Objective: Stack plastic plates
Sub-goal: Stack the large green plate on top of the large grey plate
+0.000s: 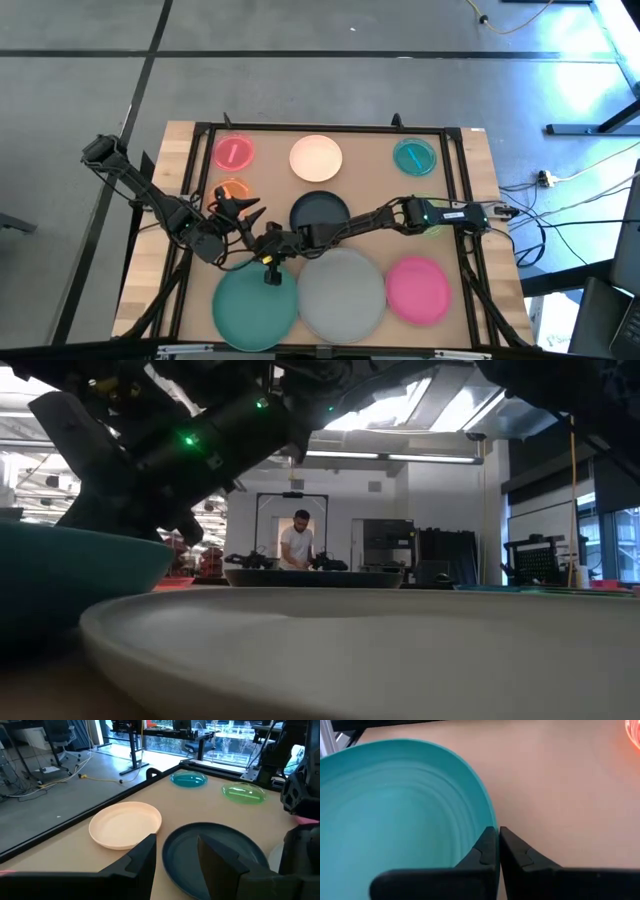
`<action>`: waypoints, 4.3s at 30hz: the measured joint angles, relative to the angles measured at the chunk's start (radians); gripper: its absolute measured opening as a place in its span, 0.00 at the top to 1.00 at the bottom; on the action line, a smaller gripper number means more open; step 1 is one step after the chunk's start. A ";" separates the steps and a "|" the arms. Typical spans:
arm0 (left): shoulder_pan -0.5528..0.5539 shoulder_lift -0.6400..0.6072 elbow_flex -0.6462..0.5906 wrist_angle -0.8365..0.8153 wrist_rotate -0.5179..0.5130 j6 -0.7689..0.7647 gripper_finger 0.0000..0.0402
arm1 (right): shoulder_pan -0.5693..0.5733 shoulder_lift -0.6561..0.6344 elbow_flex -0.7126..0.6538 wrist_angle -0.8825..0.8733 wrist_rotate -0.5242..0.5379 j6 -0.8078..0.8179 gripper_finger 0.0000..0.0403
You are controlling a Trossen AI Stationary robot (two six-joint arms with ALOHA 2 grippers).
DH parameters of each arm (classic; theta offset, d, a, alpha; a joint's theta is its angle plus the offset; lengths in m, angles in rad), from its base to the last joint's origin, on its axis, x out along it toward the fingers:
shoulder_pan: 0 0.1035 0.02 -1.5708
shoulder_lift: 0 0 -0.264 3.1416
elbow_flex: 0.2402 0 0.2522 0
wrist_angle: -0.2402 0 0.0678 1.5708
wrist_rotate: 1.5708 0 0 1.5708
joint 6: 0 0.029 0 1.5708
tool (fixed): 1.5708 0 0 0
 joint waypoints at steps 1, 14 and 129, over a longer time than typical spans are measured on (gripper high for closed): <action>0.000 0.000 0.000 -0.002 0.005 0.004 0.66 | 0.000 -0.001 0.000 -0.002 0.000 -0.005 1.00; -0.021 -0.055 0.000 -0.005 0.029 0.092 0.66 | -0.009 -0.076 0.001 -0.045 -0.005 -0.054 1.00; 0.059 -0.169 0.000 -0.001 0.128 0.190 0.66 | 0.121 -0.673 -0.877 -0.364 0.140 0.123 0.66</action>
